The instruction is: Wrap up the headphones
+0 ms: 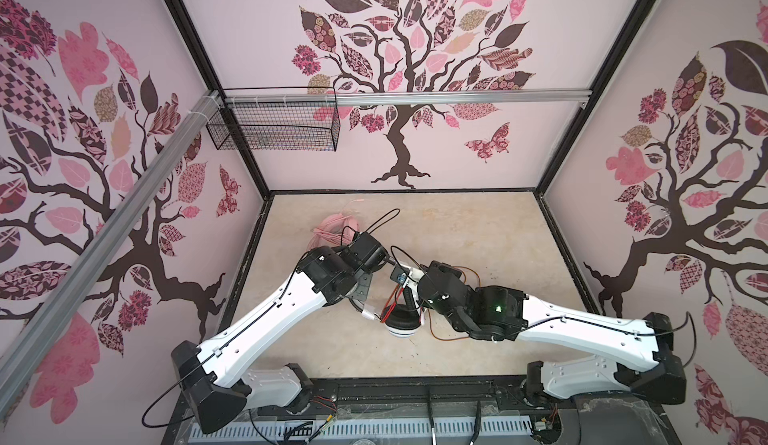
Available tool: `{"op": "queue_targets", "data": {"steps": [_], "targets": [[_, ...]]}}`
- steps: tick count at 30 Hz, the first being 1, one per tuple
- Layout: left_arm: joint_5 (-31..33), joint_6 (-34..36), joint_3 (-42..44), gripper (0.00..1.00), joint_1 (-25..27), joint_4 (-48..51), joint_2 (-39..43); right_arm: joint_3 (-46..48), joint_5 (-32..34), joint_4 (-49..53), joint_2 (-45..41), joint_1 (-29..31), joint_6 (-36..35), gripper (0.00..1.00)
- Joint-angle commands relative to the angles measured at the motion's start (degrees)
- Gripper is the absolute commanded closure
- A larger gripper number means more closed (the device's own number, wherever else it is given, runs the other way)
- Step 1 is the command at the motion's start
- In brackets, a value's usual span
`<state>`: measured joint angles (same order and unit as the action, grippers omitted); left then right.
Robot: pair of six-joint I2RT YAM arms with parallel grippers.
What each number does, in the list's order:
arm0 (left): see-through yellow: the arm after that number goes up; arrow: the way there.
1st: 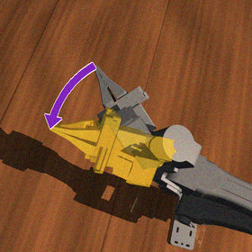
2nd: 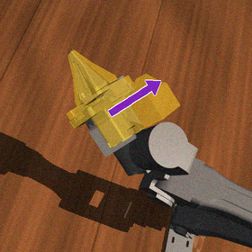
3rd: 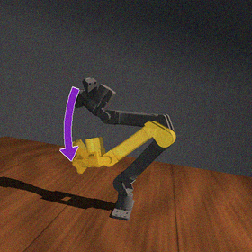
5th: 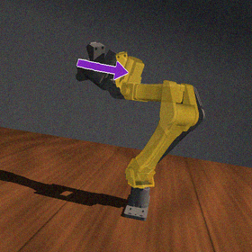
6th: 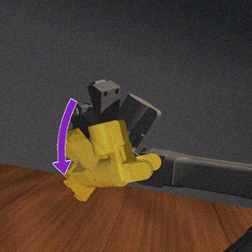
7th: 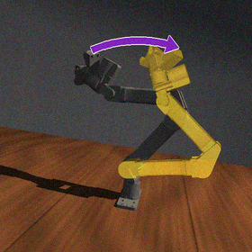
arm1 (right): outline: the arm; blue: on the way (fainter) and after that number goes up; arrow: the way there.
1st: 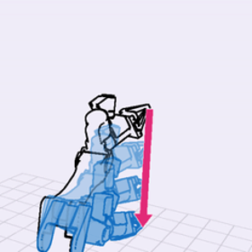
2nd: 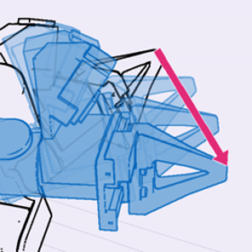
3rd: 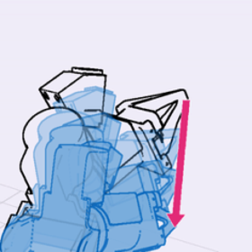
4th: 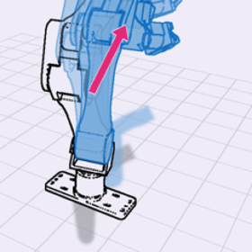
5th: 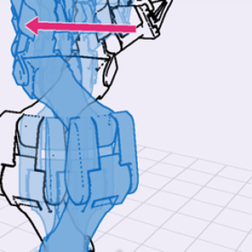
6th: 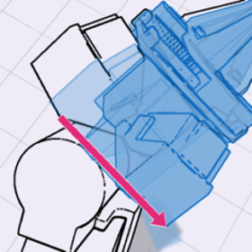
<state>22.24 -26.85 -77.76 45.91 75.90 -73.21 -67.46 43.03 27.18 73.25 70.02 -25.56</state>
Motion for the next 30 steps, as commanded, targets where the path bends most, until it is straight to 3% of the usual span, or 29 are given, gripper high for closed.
{"op": "queue_targets", "data": {"steps": [1,10,18,21,24,30], "targets": [[-1.01,-0.62,0.97,1.00,0.06,-1.45,3.42,-0.19,-0.74,-1.54,-2.51,-0.82,0.12,1.00],[-2.21,-0.61,0.08,1.00,0.14,-1.89,6.82,3.69,-5.00,-3.95,-5.31,-4.41,1.99,1.00],[-13.52,4.68,2.15,1.00,0.19,-6.35,9.98,4.69,-11.45,-6.82,-7.01,-6.02,2.80,0.99],[-14.65,5.35,2.62,1.00,0.14,-6.63,11.13,4.98,-13.33,-7.85,-7.73,-6.85,2.45,0.98],[-14.94,5.49,2.76,1.00,0.17,-6.37,11.82,5.37,-15.40,-8.40,-8.33,-8.10,2.77,0.90],[-15.45,5.49,2.79,1.00,0.17,-6.45,12.39,6.88,-23.83,-9.80,-10.78,-12.04,6.73,0.59]]}}
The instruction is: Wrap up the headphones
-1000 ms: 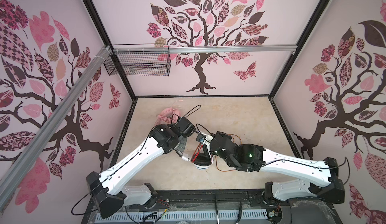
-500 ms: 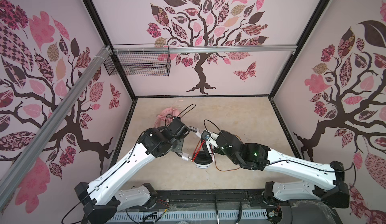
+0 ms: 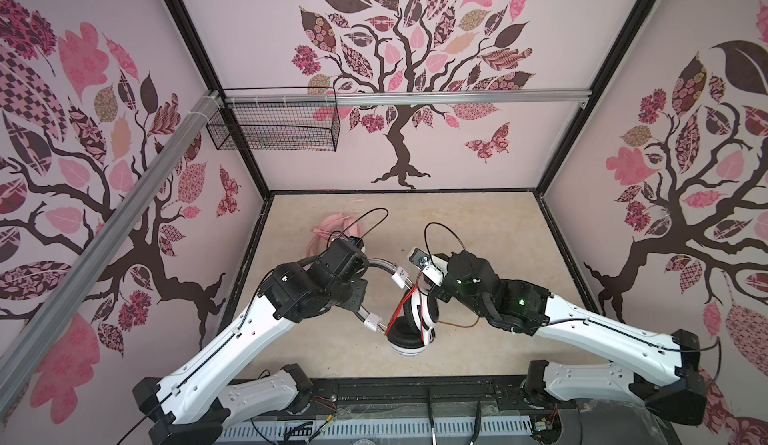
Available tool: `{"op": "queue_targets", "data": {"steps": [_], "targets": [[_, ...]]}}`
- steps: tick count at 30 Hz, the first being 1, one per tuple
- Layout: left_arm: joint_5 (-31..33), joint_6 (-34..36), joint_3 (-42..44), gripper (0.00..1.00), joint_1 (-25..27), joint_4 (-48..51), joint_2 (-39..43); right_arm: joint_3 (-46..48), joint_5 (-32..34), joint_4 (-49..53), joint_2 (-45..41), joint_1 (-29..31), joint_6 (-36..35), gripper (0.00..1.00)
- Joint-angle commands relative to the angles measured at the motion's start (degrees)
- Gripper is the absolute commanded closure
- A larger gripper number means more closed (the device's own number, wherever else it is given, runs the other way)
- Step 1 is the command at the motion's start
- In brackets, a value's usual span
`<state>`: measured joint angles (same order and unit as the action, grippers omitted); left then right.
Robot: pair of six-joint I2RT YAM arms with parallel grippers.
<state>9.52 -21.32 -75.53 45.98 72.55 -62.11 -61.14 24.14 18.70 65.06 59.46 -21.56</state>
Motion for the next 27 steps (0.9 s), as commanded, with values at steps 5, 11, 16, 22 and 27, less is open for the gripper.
{"op": "queue_targets", "data": {"steps": [5,11,16,22,27], "targets": [[-3.46,-0.52,0.08,1.00,0.15,-3.52,1.70,3.25,-18.24,-2.71,-5.56,-8.07,10.43,0.56],[-2.38,-2.54,-1.93,1.00,-0.13,-2.35,1.31,11.05,-29.45,-7.35,-7.63,-14.87,19.39,0.53],[-6.64,-4.40,-4.26,1.00,-3.48,-2.24,1.00,21.60,-43.14,-18.58,-7.94,-23.79,29.99,0.52],[-11.76,-5.80,-6.86,1.00,-10.96,-2.41,0.93,29.06,-49.50,-30.37,-2.66,-24.75,36.21,0.50],[-11.35,-7.06,-9.63,1.00,-12.35,-2.20,-1.23,33.00,-53.29,-39.69,2.67,-24.75,41.03,0.50]]}}
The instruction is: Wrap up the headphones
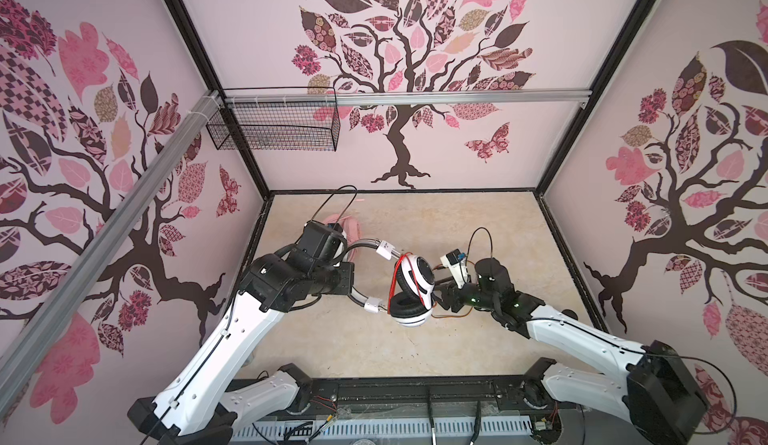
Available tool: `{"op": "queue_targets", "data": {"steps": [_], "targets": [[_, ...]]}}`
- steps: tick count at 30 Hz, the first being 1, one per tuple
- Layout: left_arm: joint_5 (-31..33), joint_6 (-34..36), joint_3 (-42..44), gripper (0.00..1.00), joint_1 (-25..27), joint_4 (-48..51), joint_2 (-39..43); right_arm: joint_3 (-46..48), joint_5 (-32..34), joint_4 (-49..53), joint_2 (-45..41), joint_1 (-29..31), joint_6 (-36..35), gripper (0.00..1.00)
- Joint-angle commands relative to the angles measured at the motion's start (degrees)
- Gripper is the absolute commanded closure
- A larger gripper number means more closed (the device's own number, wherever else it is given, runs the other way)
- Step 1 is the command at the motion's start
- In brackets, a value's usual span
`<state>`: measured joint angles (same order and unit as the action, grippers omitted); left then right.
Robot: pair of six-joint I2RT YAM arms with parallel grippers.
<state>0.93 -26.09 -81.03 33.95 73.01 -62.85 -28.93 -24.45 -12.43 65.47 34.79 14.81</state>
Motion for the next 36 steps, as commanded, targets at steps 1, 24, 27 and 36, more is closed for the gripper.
{"op": "queue_targets", "data": {"steps": [1,24,27,36], "targets": [[-2.33,-2.57,-4.82,1.00,-0.37,-2.53,-1.08,1.28,-5.20,-9.91,3.24,-0.09,5.08,0.51],[-1.15,-3.43,-10.72,1.00,-1.81,-2.74,-5.92,6.60,-11.35,-22.01,14.48,0.10,4.97,0.58],[-1.18,-3.43,-10.64,1.00,-1.81,-2.71,-5.99,6.69,-11.85,-22.51,14.77,0.39,4.90,0.59],[-0.63,-4.44,-10.26,1.00,-2.34,-3.54,-6.40,7.20,-12.12,-23.42,16.20,1.97,5.04,0.69]]}}
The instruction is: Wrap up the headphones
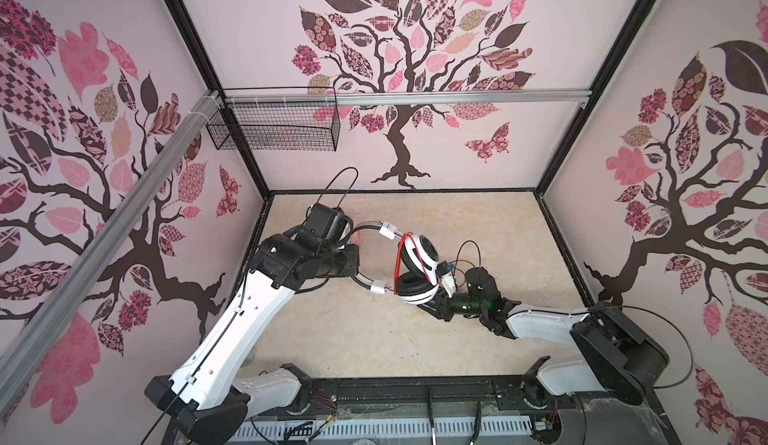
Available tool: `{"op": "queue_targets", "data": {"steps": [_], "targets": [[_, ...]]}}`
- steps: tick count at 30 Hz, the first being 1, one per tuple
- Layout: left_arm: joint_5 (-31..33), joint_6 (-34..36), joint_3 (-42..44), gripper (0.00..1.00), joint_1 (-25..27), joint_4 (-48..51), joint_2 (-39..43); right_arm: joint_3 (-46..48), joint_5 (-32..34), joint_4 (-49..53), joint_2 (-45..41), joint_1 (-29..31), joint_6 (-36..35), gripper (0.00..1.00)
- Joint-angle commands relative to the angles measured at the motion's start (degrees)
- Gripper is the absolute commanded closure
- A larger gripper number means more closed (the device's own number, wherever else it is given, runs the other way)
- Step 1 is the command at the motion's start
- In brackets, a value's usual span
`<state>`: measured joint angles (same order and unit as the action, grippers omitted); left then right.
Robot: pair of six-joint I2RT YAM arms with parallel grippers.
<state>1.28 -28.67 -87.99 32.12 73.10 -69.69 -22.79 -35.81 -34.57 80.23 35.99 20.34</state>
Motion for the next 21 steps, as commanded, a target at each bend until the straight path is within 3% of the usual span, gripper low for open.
{"op": "queue_targets", "data": {"steps": [1,5,12,18,21], "targets": [[-1.24,-1.95,-3.33,1.00,-0.69,-3.88,0.35,1.36,-0.24,-1.80,1.49,1.15,-0.38,0.69],[-2.27,-2.01,-3.64,1.00,-1.17,-4.33,0.05,2.10,1.09,-3.28,1.67,2.76,-0.34,0.70],[-3.93,-2.20,-4.01,1.00,-1.91,-4.97,-0.51,2.37,0.93,-3.55,1.66,3.17,-0.81,0.81],[-4.22,-2.19,-3.95,1.00,-2.65,-5.72,-1.15,2.08,0.54,-2.71,1.80,3.12,-1.60,0.99],[-6.21,-2.12,-3.64,1.00,-4.67,-7.11,-1.89,1.68,0.52,-0.34,1.30,3.15,-3.11,1.00]]}}
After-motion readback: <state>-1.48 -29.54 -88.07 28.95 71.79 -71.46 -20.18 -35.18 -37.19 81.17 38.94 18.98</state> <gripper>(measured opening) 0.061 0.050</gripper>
